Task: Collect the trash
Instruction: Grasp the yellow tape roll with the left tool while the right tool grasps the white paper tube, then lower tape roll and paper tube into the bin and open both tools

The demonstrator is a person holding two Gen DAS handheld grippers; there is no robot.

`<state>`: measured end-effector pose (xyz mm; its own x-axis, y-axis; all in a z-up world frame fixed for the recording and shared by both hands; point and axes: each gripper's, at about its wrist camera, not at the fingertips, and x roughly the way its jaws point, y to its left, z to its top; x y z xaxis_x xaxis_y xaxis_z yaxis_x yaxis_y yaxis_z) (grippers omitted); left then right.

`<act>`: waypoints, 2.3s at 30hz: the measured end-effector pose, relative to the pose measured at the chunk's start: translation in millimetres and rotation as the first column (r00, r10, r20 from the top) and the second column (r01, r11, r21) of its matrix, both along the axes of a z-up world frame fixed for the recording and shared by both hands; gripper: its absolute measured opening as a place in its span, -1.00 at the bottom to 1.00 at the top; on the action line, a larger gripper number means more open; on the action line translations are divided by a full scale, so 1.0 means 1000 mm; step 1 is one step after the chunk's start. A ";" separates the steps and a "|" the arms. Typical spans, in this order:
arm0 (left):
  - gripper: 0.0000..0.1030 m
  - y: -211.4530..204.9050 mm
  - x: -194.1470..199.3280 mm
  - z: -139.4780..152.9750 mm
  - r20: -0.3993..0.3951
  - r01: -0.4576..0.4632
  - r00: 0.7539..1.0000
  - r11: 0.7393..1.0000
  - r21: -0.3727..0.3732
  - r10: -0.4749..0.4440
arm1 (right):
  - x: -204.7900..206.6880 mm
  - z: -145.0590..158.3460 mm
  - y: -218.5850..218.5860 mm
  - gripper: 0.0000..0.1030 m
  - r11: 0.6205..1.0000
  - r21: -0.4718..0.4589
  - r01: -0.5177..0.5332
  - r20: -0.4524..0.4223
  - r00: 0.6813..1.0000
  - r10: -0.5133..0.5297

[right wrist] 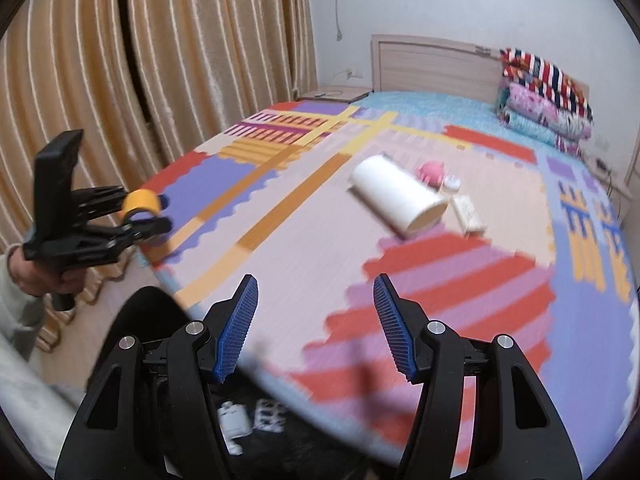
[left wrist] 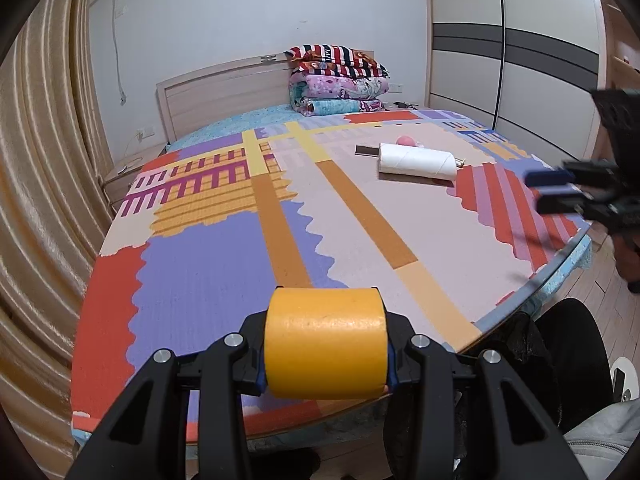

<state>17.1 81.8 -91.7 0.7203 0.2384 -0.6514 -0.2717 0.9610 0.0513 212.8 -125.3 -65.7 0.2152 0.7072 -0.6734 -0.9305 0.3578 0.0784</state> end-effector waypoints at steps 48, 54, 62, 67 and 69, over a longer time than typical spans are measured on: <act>-0.25 -0.008 0.003 0.011 0.050 0.059 0.997 0.997 -0.059 -0.056 | 0.080 -0.019 0.079 -0.26 0.981 -0.191 -0.042 0.052 0.997 0.053; -0.25 -0.019 0.004 0.014 0.057 0.084 0.995 0.995 -0.057 -0.081 | 0.051 -0.006 0.056 -0.31 0.988 -0.152 -0.038 0.061 0.997 0.048; -0.25 -0.049 0.002 0.018 0.061 0.151 0.987 0.987 -0.059 -0.147 | 0.003 0.005 0.023 -0.31 0.987 -0.148 -0.061 0.045 0.997 0.068; -0.25 -0.067 -0.001 0.017 0.057 0.193 0.980 0.979 -0.060 -0.190 | -0.025 0.007 0.002 -0.31 0.986 -0.153 -0.066 0.034 0.997 0.072; -0.25 -0.074 -0.002 0.017 0.057 0.207 0.977 0.976 -0.064 -0.203 | -0.035 0.007 -0.008 -0.31 0.987 -0.150 -0.063 0.019 0.998 0.067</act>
